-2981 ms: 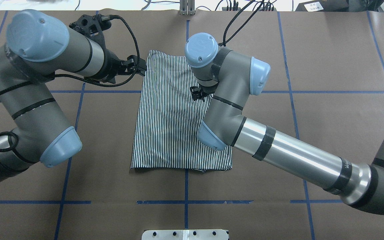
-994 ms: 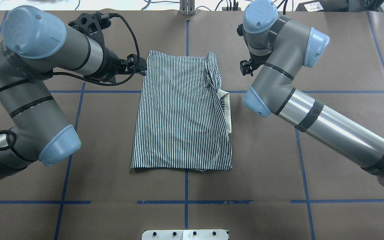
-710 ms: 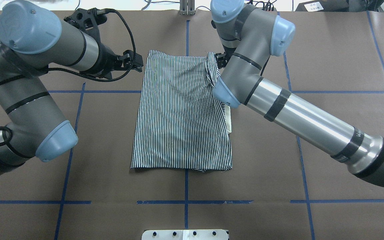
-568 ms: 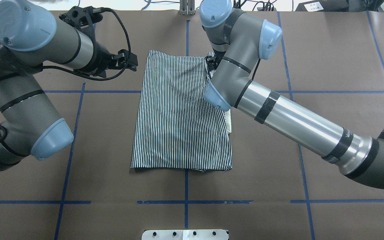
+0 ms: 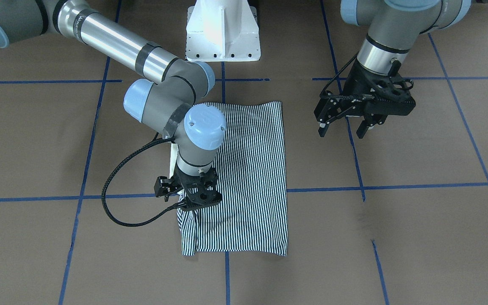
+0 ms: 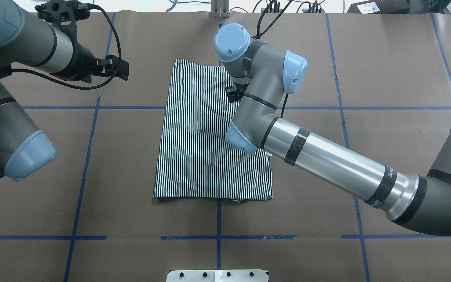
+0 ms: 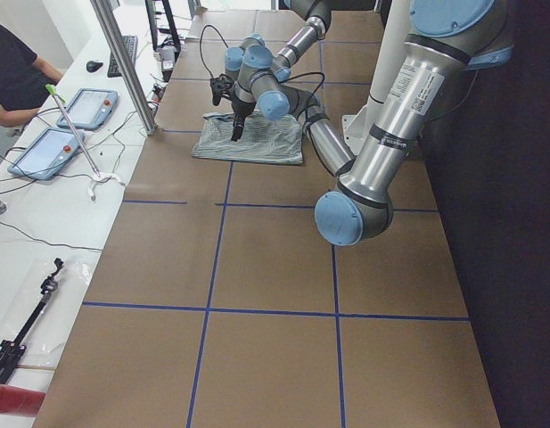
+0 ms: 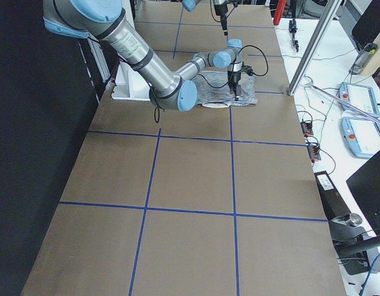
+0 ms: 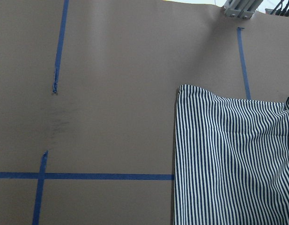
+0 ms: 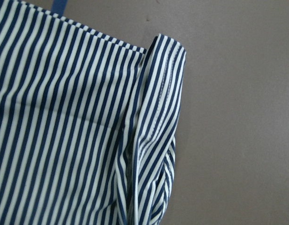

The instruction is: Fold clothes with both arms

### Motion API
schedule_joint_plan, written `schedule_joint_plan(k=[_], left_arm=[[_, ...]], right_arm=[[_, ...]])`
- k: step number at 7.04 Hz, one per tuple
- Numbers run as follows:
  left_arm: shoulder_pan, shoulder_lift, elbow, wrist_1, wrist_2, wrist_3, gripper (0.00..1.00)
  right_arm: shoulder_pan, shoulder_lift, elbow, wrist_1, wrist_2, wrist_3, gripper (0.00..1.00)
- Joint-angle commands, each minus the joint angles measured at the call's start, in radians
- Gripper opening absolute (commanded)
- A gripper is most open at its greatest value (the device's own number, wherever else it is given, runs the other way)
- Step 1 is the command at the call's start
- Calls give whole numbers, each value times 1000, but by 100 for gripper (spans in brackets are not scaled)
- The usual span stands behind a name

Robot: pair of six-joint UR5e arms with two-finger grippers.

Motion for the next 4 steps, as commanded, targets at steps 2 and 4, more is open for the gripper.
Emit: schedule_joint_plan(k=[2, 4], left_arm=[[-2, 0, -1, 0, -1, 3, 100], [-2, 2, -1, 0, -3, 2, 100]], right_arm=[[-7, -18, -21, 1, -20, -2, 100], [-7, -20, -32, 4, -22, -2, 100]])
